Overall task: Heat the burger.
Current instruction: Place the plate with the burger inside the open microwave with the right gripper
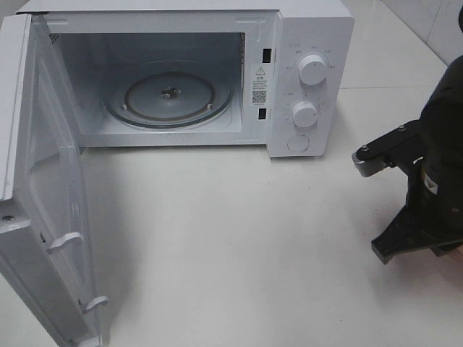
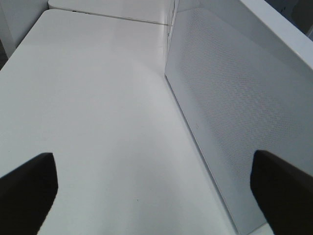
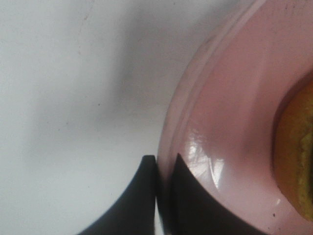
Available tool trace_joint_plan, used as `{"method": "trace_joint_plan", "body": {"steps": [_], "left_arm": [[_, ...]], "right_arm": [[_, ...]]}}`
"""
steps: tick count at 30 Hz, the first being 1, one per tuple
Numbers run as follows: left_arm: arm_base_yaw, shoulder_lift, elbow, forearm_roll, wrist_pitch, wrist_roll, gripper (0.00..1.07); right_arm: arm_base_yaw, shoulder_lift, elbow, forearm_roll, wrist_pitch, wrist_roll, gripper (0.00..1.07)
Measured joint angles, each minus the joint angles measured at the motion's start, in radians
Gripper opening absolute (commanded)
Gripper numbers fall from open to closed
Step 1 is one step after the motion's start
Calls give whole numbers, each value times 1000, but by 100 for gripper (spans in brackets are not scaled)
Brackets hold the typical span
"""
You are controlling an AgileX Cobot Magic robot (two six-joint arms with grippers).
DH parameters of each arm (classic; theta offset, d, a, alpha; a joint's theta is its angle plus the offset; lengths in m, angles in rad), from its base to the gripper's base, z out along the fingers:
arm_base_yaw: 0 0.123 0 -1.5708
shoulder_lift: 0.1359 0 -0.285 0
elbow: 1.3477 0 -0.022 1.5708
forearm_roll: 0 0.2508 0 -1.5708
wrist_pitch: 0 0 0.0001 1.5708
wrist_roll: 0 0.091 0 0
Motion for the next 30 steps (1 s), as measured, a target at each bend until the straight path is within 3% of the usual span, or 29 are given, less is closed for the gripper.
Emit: {"method": "trace_joint_plan", "body": {"steps": [17,30], "left_arm": [[0,0,0,0,0,0,102],[0,0,0,0,0,0,102]], "right_arm": [[168,-171,124,2,100,28,0],[405,-242,149,5,150,39,0]]}}
